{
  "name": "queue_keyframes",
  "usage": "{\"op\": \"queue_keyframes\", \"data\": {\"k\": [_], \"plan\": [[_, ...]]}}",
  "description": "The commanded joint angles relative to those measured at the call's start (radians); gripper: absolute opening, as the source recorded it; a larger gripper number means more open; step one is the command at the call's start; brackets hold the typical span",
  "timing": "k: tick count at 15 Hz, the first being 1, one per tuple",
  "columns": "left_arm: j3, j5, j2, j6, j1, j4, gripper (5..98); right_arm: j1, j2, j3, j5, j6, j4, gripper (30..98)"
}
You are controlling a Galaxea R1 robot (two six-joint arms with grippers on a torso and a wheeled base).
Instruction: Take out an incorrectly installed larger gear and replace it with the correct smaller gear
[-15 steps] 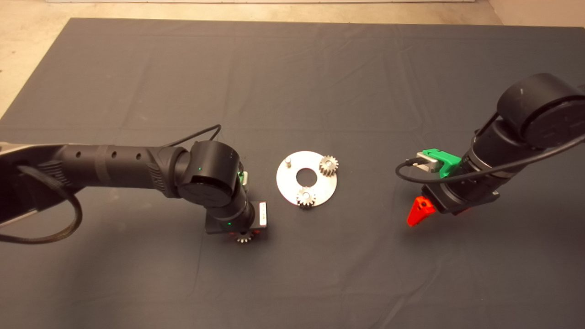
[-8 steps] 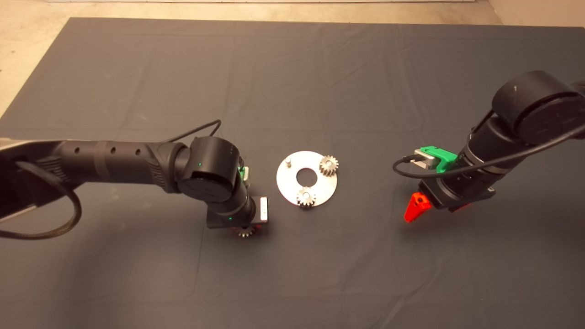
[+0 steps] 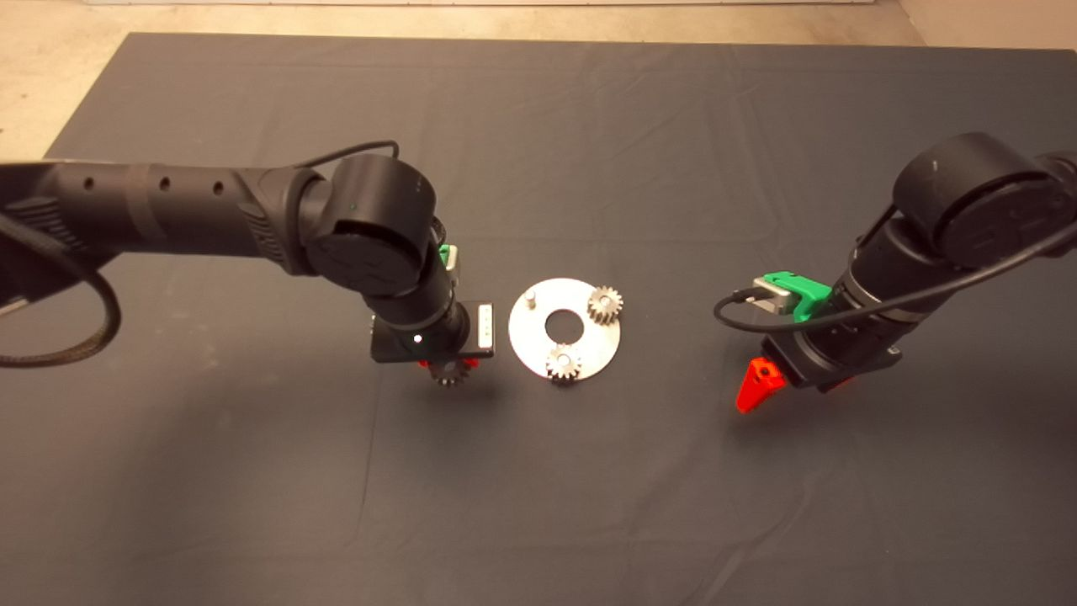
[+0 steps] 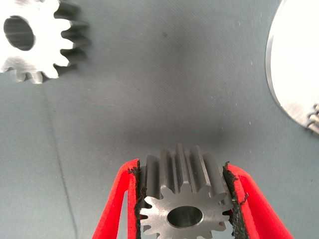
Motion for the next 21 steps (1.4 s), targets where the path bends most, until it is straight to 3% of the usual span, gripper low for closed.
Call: {"op": "queue_keyframes", "data": {"k": [1, 5, 8, 12, 16, 21], "plan": [[-0.223, 0.131, 0.085, 0.184, -0.041, -0.16, 30.1, 0.014, 0.005, 0.002, 0.002, 0.005, 0.026, 97.1], [-0.431, 0.131, 0.223, 0.321, -0.039, -0.163, 30.0, 0.014, 0.005, 0.001, 0.002, 0.006, 0.026, 97.1], [-0.519, 0.131, 0.257, 0.375, -0.041, -0.163, 30.0, 0.015, 0.0, 0.002, 0.001, 0.005, 0.026, 97.1], [-0.544, 0.131, 0.306, 0.374, -0.044, -0.163, 30.0, 0.014, 0.003, 0.001, 0.001, 0.005, 0.026, 97.1], [-0.551, 0.131, 0.309, 0.374, -0.048, -0.163, 30.0, 0.014, 0.003, -0.001, 0.001, 0.003, 0.026, 97.1], [-0.55, 0.131, 0.312, 0.374, -0.093, -0.165, 29.9, 0.014, 0.005, -0.013, 0.001, 0.003, 0.026, 97.1]]}}
